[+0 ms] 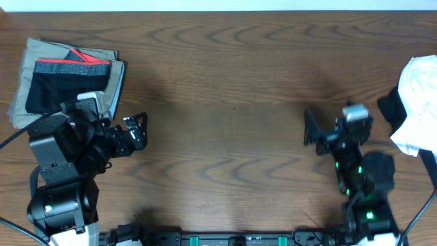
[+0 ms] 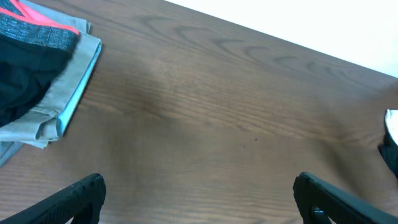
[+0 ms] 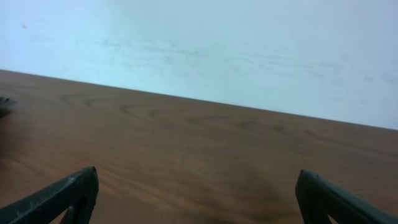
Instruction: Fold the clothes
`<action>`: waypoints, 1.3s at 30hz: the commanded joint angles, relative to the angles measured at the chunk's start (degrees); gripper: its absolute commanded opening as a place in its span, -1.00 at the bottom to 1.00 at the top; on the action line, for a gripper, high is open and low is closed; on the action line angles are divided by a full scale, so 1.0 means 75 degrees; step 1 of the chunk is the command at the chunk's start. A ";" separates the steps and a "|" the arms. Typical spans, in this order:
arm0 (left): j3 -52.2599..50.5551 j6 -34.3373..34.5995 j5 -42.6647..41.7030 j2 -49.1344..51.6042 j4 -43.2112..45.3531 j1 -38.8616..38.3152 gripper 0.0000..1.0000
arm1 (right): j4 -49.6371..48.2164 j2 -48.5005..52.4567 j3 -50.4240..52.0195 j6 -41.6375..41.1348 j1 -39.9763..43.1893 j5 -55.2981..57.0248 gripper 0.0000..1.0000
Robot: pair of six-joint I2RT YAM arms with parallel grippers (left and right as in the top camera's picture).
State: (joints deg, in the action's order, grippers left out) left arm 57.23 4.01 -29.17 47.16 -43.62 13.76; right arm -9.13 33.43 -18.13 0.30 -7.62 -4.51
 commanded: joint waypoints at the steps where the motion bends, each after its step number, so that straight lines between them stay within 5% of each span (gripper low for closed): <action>1: 0.0012 -0.0105 0.0035 -0.0006 -0.0006 -0.0017 0.96 | -0.0347 -0.0935 0.0848 0.0108 0.0125 -0.0224 0.99; 12: 0.0012 -0.0105 0.0035 -0.0006 -0.0006 -0.0017 0.96 | -0.0530 -0.2669 0.2363 0.0842 0.0347 -0.0679 0.99; 23: 0.0012 -0.0102 0.0035 -0.0006 -0.0006 -0.0017 0.96 | 0.0041 -0.3244 0.2375 0.0883 0.0970 -0.1067 0.99; 31: 0.0012 -0.0102 0.0032 -0.0006 -0.0006 -0.0017 0.96 | 0.1673 -0.4293 0.2375 0.0871 0.1247 -0.1061 0.99; 39: 0.0012 -0.0105 0.0035 -0.0006 -0.0006 -0.0017 0.96 | 0.1670 -0.4415 0.2375 0.0854 0.1638 -0.0621 0.99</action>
State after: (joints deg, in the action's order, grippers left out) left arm 57.23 4.01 -29.17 47.16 -43.62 13.76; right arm 2.85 0.84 -0.40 6.35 3.75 -11.57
